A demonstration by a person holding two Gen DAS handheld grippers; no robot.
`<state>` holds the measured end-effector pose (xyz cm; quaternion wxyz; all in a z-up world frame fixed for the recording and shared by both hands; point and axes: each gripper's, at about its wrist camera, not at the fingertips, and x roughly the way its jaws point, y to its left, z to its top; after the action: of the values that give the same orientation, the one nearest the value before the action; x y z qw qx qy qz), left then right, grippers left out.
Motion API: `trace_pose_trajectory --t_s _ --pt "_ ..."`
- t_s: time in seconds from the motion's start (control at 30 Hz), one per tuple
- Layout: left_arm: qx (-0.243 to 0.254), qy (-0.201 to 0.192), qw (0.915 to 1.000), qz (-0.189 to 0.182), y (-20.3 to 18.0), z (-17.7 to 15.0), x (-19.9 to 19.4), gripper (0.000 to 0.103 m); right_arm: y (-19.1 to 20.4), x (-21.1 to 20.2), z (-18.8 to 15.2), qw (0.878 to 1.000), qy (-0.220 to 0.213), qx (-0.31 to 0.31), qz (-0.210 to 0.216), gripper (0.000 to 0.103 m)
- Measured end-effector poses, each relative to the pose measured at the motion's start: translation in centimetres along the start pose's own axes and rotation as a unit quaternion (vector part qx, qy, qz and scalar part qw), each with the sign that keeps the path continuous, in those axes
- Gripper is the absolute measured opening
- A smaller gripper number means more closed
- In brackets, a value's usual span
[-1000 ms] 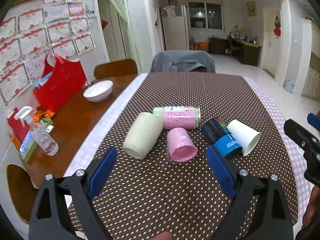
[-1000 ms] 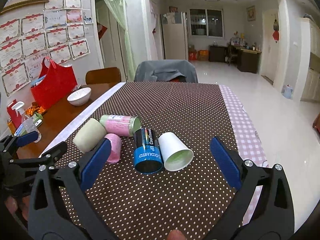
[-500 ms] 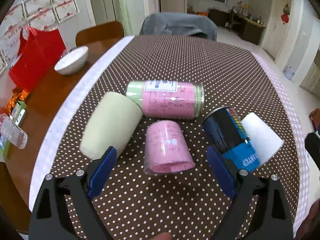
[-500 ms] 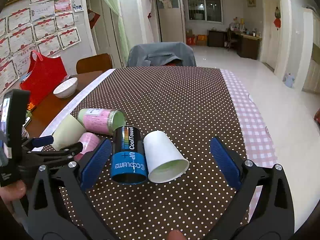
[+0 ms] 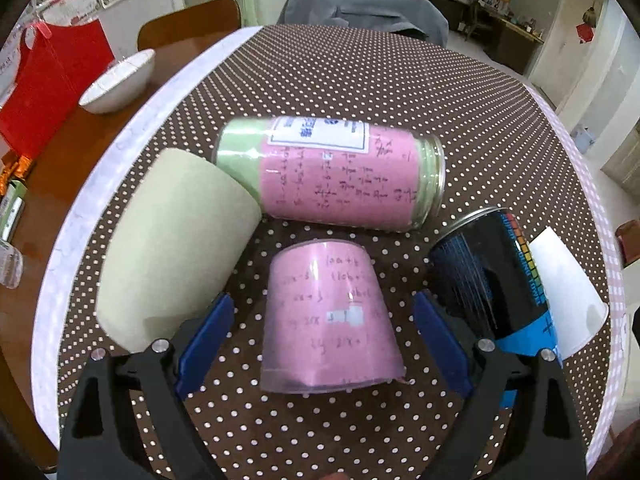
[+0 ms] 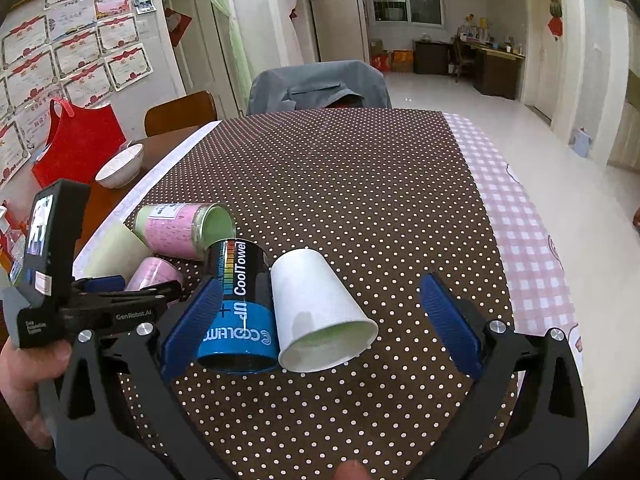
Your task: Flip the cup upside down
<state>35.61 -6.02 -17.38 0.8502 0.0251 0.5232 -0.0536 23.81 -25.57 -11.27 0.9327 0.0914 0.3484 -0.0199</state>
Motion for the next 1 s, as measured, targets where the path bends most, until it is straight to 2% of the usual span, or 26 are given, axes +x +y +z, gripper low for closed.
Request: trace_pose_trajectory --t_s 0.03,0.1,0.47,0.7,1.0 --pt "0.001 0.005 1.0 -0.003 0.1 0.0 0.2 0.071 -0.1 -0.1 0.0 1.0 0.0 0.001 -0.001 0.097" --pt "0.003 0.01 0.9999 -0.01 0.2 0.0 0.6 0.064 -0.1 -0.3 -0.2 1.0 -0.002 0.003 -0.001 0.097" --pt "0.013 0.001 0.9994 -0.031 0.6 -2.5 -1.0 0.063 0.1 -3.2 -1.2 1.0 -0.015 0.008 -0.003 0.097" --pt "0.017 -0.021 0.9984 -0.049 0.4 -5.0 -5.1 0.063 0.6 -5.8 -2.4 1.0 -0.027 0.01 -0.004 0.097" --pt "0.033 -0.045 0.995 -0.083 -2.0 -9.8 -9.9 0.063 0.1 -8.9 -5.4 0.999 -0.028 0.022 -0.002 0.097"
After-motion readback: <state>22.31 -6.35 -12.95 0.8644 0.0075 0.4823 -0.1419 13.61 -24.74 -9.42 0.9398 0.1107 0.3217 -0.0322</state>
